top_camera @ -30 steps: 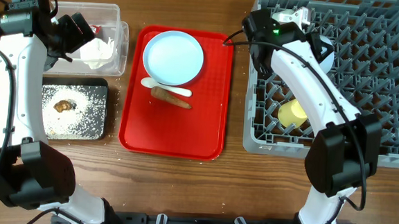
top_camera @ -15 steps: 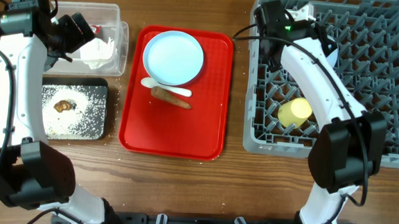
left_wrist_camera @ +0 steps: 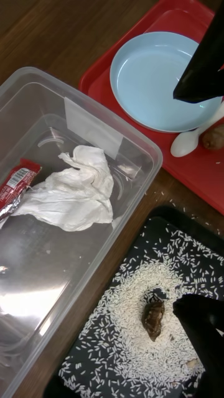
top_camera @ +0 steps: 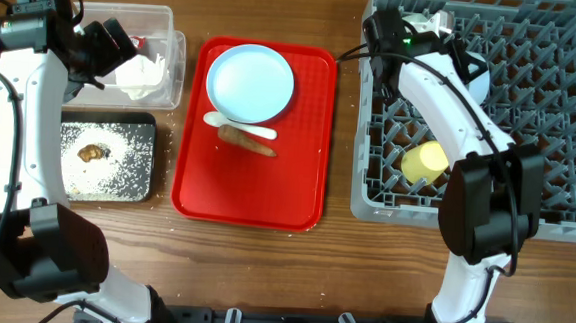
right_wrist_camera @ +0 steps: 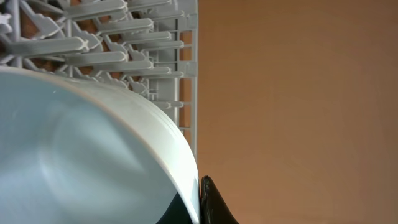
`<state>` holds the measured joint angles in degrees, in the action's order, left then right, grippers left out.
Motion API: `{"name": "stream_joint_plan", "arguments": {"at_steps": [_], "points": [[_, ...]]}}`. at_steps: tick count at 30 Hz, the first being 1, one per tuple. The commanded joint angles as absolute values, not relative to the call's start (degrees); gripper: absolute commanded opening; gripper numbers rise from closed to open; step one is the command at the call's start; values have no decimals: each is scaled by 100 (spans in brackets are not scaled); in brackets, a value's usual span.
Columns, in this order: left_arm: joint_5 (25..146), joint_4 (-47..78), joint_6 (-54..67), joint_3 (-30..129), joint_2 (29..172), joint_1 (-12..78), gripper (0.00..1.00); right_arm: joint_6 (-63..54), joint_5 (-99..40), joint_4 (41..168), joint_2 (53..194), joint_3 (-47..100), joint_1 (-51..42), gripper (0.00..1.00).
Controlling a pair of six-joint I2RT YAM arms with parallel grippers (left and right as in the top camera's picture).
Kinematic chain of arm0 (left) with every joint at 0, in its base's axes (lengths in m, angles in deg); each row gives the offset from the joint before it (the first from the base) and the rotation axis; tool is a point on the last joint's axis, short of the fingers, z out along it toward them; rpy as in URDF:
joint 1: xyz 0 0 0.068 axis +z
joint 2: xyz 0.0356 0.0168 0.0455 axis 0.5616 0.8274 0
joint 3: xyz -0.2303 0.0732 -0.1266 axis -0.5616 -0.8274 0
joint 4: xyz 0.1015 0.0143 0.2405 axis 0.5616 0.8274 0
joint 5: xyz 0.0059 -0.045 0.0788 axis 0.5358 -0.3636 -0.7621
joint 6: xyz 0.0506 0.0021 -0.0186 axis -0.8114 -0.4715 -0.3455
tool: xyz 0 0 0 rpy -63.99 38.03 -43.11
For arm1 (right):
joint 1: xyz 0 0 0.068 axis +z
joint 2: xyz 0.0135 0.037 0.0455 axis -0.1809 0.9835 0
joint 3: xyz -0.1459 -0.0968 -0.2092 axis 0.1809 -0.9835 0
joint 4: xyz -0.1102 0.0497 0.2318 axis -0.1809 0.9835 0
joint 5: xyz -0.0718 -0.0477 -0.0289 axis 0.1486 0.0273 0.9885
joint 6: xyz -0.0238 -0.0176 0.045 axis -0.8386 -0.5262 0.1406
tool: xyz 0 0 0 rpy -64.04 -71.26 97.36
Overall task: Sort waste into correct bins and load items into the dishwasher rack
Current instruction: 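Place the light-blue bowl into the dish rack and release it, then grasp the rim of the blue plate with the right gripper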
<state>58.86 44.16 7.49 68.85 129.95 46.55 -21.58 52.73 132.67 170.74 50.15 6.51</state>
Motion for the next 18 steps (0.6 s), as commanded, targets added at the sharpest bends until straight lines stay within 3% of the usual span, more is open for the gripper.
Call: {"name": "stream_joint_plan", "arguments": {"at_steps": [1, 13, 16, 18], "points": [[5809, 4400, 821, 6959, 12894, 4655, 100, -2160, 4934, 13245, 17137, 4997, 734, 4], [5809, 4398, 821, 6959, 12894, 4655, 100, -2177, 4893, 13337, 17255, 4997, 887, 4], [5809, 4400, 821, 6959, 12894, 4655, 100, -2276, 4773, 13365, 17255, 4997, 1114, 22], [5809, 4398, 821, 6959, 12894, 4655, 100, -2654, 4510, 13359, 17255, 4997, 1320, 41]]}}
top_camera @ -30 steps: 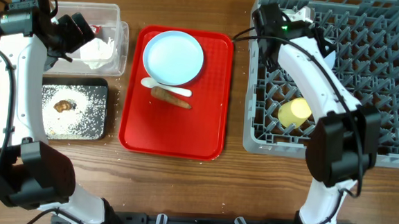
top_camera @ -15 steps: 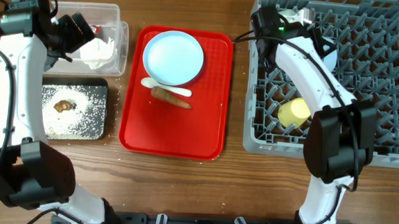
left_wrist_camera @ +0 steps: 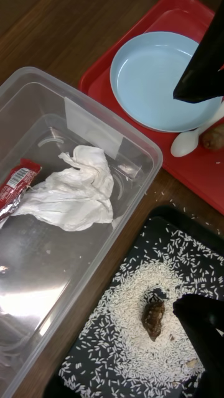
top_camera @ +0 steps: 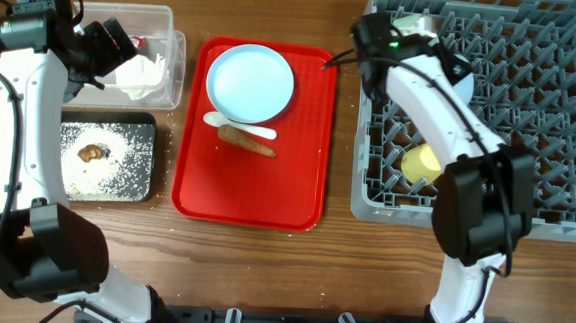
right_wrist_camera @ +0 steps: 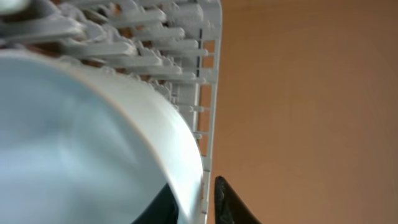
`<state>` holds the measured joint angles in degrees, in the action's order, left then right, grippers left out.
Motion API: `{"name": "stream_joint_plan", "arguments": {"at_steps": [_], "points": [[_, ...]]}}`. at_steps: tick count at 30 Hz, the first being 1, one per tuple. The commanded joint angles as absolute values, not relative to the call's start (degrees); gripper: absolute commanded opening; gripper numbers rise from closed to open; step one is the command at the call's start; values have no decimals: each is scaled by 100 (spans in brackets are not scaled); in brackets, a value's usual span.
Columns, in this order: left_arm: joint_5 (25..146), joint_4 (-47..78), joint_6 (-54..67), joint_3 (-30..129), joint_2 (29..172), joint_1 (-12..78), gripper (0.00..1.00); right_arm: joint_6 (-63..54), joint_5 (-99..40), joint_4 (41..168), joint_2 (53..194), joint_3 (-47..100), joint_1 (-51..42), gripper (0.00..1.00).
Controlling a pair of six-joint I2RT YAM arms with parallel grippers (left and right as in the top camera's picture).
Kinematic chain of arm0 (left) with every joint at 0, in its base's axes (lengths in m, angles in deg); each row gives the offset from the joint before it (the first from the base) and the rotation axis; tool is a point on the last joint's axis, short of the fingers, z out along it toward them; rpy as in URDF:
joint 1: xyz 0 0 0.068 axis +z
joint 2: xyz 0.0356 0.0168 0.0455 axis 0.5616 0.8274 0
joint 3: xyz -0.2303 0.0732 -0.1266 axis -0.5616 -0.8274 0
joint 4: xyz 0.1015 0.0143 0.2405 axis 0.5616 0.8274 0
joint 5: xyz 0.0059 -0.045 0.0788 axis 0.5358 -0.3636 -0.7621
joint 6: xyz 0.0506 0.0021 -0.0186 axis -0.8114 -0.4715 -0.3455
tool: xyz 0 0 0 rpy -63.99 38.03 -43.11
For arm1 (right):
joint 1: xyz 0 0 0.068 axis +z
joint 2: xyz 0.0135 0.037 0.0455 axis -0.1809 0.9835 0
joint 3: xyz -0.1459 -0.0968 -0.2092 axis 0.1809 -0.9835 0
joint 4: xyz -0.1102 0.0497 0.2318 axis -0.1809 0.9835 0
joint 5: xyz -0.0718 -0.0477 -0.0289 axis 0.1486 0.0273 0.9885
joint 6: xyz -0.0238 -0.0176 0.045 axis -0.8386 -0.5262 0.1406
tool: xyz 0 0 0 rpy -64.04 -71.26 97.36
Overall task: Sort waste into correct bins and load items into the dishwasher rack
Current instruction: 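Grasp the rim of the blue plate with the right gripper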
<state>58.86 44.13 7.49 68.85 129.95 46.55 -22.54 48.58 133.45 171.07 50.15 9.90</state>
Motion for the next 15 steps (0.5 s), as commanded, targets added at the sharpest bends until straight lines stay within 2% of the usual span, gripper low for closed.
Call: {"name": "stream_joint_plan", "arguments": {"at_steps": [1, 3, 5, 6, 15], "points": [[5809, 4400, 821, 6959, 12894, 4655, 100, -2802, 4438, 13356, 17255, 4997, 1403, 44], [5809, 4400, 821, 6959, 12894, 4655, 100, -2951, 4403, 13341, 17255, 4997, 1540, 54], [5809, 4398, 821, 6959, 12894, 4655, 100, -3078, 4403, 13324, 17255, 4997, 1693, 73], [5809, 4398, 821, 6959, 12894, 4655, 100, -3078, 4405, 13319, 17255, 4997, 1726, 100], [5809, 4398, 821, 6959, 12894, 4655, 100, -3045, 3900, 13295, 17242, 5196, 1811, 100]]}}
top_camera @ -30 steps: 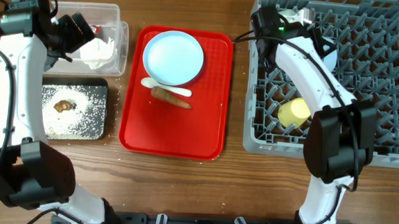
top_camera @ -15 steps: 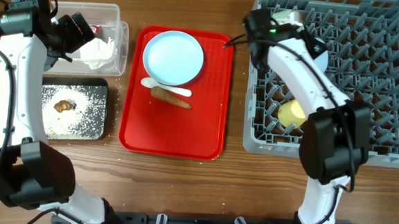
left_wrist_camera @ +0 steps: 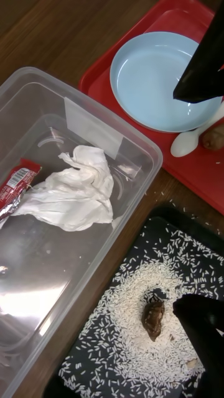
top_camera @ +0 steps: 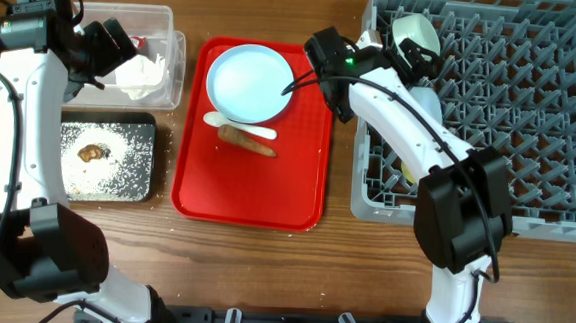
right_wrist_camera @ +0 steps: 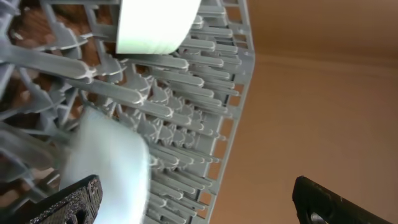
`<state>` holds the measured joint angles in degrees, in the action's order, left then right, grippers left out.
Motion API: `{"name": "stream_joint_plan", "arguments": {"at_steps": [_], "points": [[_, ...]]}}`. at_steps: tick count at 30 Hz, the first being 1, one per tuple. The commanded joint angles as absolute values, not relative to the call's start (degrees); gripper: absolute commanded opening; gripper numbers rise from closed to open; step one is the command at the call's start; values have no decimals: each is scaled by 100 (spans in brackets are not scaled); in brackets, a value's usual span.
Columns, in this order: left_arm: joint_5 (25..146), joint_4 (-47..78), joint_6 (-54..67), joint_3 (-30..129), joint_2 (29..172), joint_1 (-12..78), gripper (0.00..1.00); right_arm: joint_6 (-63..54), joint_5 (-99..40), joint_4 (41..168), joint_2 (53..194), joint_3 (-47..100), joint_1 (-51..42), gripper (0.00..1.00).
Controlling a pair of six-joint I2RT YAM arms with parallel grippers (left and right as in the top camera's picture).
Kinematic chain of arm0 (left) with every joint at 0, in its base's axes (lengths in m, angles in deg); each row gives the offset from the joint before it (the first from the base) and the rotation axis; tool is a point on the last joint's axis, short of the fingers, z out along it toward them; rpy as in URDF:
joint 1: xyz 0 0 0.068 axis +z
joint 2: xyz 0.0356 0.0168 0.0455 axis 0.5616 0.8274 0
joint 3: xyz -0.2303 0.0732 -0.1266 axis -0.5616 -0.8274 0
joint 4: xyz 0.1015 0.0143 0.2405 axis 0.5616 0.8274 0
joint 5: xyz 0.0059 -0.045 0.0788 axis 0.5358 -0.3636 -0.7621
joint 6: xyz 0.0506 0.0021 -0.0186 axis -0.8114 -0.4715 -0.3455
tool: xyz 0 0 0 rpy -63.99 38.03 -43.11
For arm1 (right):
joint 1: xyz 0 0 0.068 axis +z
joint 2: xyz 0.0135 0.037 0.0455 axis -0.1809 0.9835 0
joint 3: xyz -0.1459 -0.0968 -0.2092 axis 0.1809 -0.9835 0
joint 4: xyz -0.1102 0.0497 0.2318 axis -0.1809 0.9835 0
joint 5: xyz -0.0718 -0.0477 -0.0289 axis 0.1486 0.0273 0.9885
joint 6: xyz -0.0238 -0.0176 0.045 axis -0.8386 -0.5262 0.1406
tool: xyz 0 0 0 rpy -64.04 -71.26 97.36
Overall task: Sort waste into correct bins and load items into the dishwasher rack
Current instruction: 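Grasp the rim of the blue plate with the right gripper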
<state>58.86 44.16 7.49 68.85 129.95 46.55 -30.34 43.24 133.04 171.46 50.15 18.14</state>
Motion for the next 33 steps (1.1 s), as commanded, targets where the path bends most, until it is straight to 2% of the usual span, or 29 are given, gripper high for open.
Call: {"name": "stream_joint_plan", "arguments": {"at_steps": [1, 7, 9, 14, 18, 20, 23, 25, 28, 33], "points": [[5809, 4398, 821, 6959, 12894, 4655, 100, -3039, 3756, 13300, 17223, 5281, 1811, 100], [5809, 4398, 821, 6959, 12894, 4655, 100, -2879, 2198, 13400, 16873, 5944, 1940, 100], [5809, 4398, 821, 6959, 12894, 4655, 100, -2879, 1039, 13247, 16663, 6068, 2039, 100], [5809, 4398, 821, 6959, 12894, 4655, 100, -2905, -2993, 12690, 16453, 6075, 2128, 100], [5809, 4400, 821, 6959, 12894, 4655, 100, -2682, -4726, 12023, 16460, 5893, 2128, 100], [5809, 4398, 821, 6959, 12894, 4655, 100, -2219, -4761, 11767, 16471, 5836, 2128, 99], [5809, 4398, 821, 6959, 12894, 4655, 100, -2101, -4534, 11654, 16558, 5821, 2142, 86], [5809, 4398, 821, 6959, 12894, 4655, 100, -1904, -4134, 11641, 16641, 5821, 2144, 85], [5809, 4398, 821, 6959, 12894, 4655, 100, -1170, -3061, 11584, 16847, 5821, 2146, 82], [5809, 4400, 821, 6959, 12894, 4655, 100, 537, -1723, 11415, 17317, 5821, 2146, 70]]}}
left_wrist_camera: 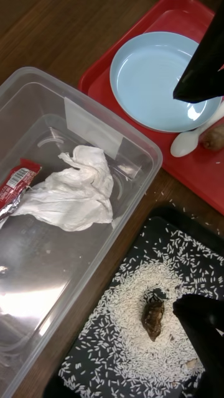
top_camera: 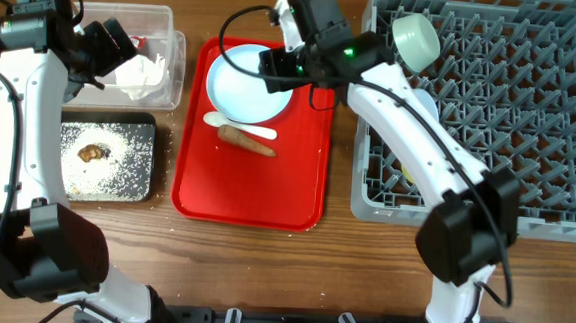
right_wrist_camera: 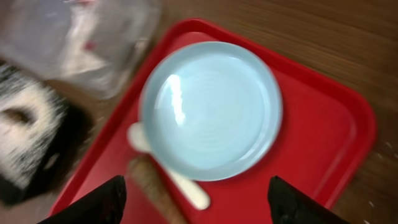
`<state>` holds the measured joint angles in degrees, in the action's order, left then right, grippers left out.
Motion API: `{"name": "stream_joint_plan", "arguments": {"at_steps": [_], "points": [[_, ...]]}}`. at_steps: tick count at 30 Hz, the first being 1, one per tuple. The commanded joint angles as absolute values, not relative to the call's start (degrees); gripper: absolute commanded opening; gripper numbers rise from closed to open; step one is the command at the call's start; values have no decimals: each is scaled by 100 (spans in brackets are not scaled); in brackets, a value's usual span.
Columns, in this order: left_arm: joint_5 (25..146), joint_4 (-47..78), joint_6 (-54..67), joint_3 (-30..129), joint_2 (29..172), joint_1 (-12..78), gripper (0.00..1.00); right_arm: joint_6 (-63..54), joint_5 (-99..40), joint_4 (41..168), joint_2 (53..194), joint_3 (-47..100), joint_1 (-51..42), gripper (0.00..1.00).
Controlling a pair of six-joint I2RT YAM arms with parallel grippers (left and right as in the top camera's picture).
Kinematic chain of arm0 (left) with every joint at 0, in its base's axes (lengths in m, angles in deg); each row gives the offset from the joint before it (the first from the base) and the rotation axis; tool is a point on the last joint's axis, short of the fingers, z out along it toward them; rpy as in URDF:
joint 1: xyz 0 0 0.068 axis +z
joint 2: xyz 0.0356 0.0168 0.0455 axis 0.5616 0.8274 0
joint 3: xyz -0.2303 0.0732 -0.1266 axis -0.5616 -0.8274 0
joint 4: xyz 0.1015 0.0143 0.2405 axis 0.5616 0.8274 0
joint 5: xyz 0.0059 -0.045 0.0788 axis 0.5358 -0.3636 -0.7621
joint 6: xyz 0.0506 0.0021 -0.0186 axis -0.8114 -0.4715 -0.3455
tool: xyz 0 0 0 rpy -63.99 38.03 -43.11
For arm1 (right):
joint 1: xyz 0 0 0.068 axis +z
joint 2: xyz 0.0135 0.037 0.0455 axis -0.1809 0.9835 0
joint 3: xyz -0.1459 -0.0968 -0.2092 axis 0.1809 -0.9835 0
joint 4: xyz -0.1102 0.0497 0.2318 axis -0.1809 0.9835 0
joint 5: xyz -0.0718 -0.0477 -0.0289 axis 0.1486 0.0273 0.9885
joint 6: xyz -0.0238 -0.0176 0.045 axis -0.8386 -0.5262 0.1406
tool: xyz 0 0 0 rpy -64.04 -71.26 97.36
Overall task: Sort waste into correct bins and load items into the dishwasher rack
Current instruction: 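Grasp the rim of the blue plate with the right gripper, then lift the blue plate and stand it upright in the dish rack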
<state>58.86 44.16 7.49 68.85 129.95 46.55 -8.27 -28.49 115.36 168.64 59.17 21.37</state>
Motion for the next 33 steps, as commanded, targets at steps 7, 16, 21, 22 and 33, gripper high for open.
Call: {"name": "stream_joint_plan", "arguments": {"at_steps": [7, 16, 21, 22, 33], "points": [[5809, 4398, 821, 6959, 12894, 4655, 100, 1248, -1717, 11031, 18112, 5821, 2155, 48], [5809, 4400, 821, 6959, 12894, 4655, 100, 1755, -1837, 10830, 18908, 5821, 2157, 25], [5809, 4398, 821, 6959, 12894, 4655, 100, 1752, -1848, 10790, 19087, 5821, 2157, 15], [5809, 4400, 821, 6959, 12894, 4655, 100, 1755, -1848, 10790, 19087, 5821, 2157, 9], [5809, 4400, 821, 6959, 12894, 4655, 100, 1580, -1828, 10919, 18656, 5839, 1846, 4]]}}
